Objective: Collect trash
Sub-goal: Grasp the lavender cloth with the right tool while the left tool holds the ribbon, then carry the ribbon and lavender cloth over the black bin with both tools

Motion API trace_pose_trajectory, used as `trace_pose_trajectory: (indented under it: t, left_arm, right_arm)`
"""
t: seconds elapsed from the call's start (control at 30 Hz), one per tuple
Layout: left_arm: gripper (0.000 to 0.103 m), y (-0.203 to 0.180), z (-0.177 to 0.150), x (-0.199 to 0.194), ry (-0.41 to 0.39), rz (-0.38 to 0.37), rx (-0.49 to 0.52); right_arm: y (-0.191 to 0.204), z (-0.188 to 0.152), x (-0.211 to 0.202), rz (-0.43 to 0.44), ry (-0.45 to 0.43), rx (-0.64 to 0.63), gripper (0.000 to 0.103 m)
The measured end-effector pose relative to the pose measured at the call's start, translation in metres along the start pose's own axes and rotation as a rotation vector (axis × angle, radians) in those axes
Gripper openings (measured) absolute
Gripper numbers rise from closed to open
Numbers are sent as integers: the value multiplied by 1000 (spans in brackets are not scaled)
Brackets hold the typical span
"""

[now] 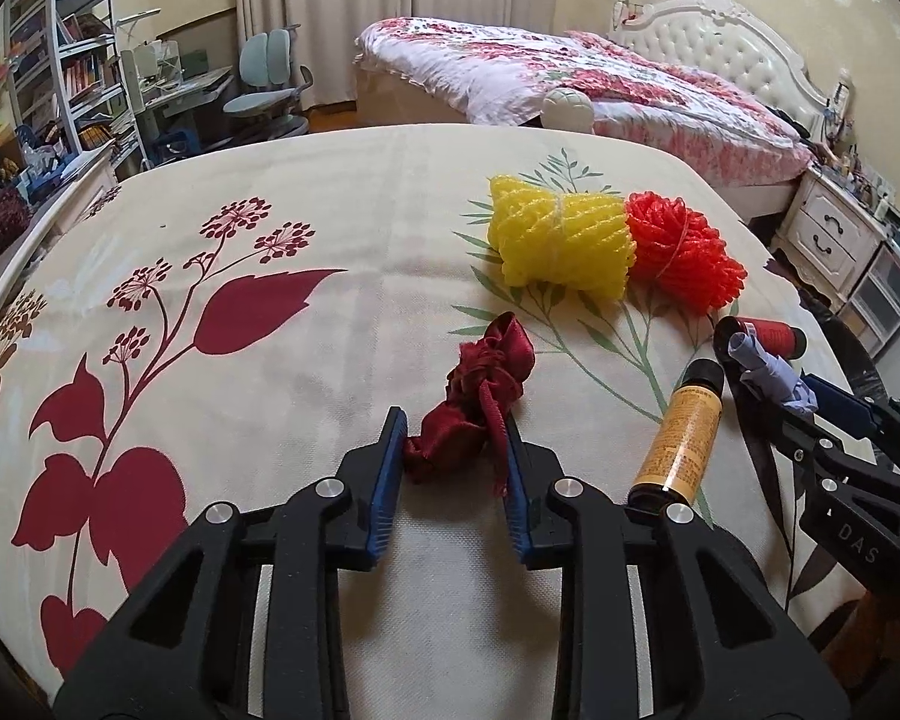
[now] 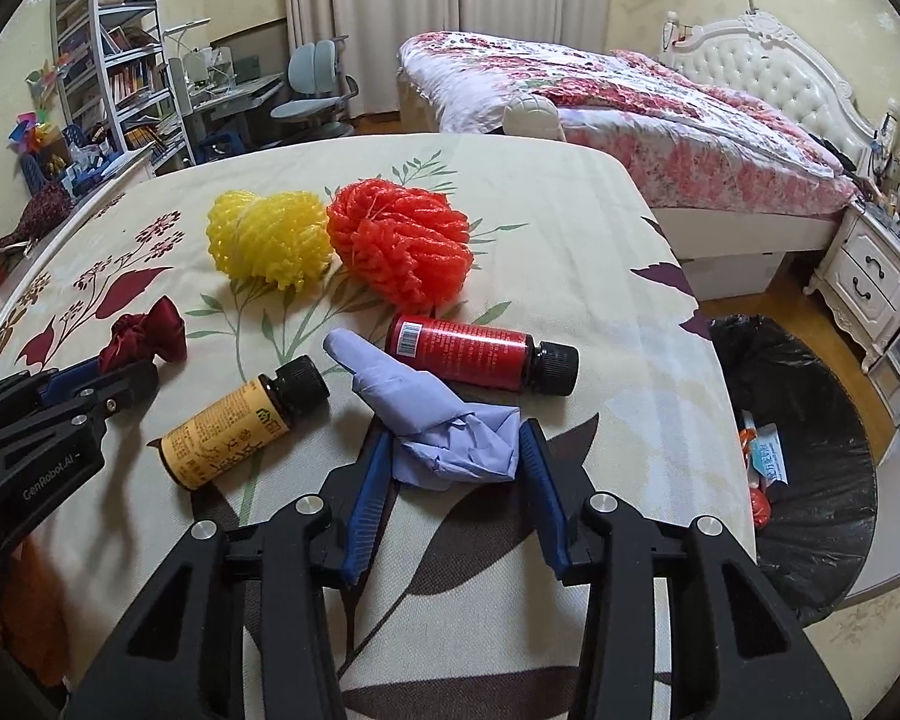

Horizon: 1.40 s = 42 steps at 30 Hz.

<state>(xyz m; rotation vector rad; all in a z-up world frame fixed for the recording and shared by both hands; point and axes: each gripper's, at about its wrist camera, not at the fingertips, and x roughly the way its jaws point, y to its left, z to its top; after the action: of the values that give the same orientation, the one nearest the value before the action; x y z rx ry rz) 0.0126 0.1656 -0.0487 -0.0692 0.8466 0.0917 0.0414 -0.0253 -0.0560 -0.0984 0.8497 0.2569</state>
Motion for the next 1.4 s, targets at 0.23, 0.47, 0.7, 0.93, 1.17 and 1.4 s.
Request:
trace_pose_trajectory:
  t: [0.23,0.47,0.7,0.93,1.17,1.4]
  left_arm:
    - [25,2,-2,-6,-12,-3,-16]
    - [27,0,-6,-5,6,-13,-11]
    - [42,0,-4,0,21,-8,-17]
    - [53,-2,1,3,25,-18,-3]
    - [27,-4,4,8,26,-25,14]
    - [21,-7,3,5,8,-22,30]
  right_arm:
    - [-5,-1,-13,-5,-26,13,43]
    - [-11,-8,-11,-17,-15,21,43]
    - [-13,-9,-7,-27,-10,31,43]
    - [-13,-11,-6,-21,-4,31,43]
    - [-13,-11,-6,-21,-3,30,43]
    - [-13,-12,-9,-20,-13,35,43]
